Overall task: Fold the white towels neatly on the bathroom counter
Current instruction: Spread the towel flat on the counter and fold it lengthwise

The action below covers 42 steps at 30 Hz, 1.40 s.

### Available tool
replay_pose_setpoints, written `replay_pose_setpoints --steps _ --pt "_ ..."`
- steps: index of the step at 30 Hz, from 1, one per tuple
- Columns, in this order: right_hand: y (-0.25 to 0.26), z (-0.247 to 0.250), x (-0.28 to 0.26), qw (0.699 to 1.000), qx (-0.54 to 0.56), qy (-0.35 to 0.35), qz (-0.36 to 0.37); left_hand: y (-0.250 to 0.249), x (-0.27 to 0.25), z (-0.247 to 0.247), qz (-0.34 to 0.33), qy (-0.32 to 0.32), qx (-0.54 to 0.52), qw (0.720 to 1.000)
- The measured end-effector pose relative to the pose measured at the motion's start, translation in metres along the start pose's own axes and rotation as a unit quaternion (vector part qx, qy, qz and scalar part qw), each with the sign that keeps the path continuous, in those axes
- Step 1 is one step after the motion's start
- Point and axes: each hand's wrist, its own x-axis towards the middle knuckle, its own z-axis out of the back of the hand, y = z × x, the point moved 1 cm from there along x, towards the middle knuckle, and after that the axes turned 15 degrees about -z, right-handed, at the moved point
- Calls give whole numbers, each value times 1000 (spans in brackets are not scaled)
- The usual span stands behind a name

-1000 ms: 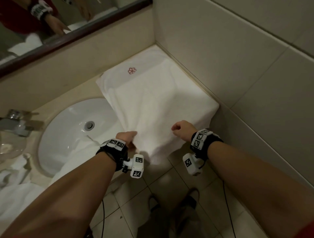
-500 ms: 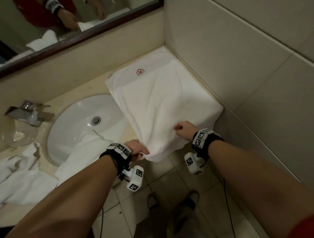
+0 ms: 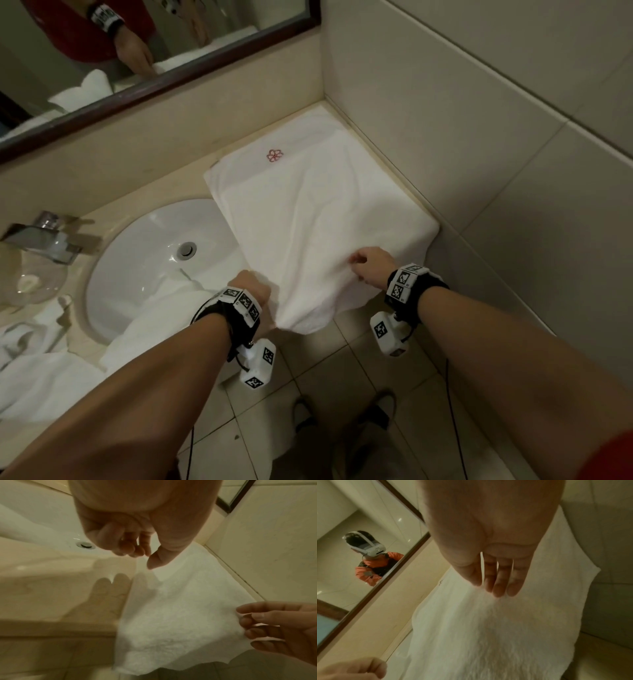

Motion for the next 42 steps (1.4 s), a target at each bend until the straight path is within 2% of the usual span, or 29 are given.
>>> replay_pose_setpoints --steps 2,3,5,7,9,13,18,22,28,32,37,42 --pt "-7 15 2 997 39 -58 -26 -12 6 -3 -31 -63 -26 997" --pt "-11 23 3 994 50 -87 -37 -19 8 -6 -54 -75 -11 996" --pt "-21 41 7 988 34 -144 -52 -34 11 -14 -96 -59 44 993" --pt "-30 56 9 980 -38 -187 -50 -42 12 -25 -131 -23 86 987" --pt "-39 65 12 978 -109 -172 -47 -45 14 -35 -145 12 119 982" --pt "-51 71 14 980 -162 -95 -61 -38 21 -45 -112 51 131 984" --pt "-49 77 15 980 -176 -72 -50 -48 26 -37 -96 38 125 987" --pt "-37 84 8 982 -173 -48 -58 -50 27 -27 -91 -24 86 992" --pt "-2 82 -1 992 -120 -19 -27 -37 43 4 -73 -10 108 991" --pt "31 72 -4 994 -109 -18 -17 -26 68 28 -45 -6 75 996" --pt "79 39 -6 992 -126 -17 -12 -2 104 59 -49 6 57 997" --pt "109 2 -3 988 -151 -14 -38 29 149 84 -47 6 -23 999"
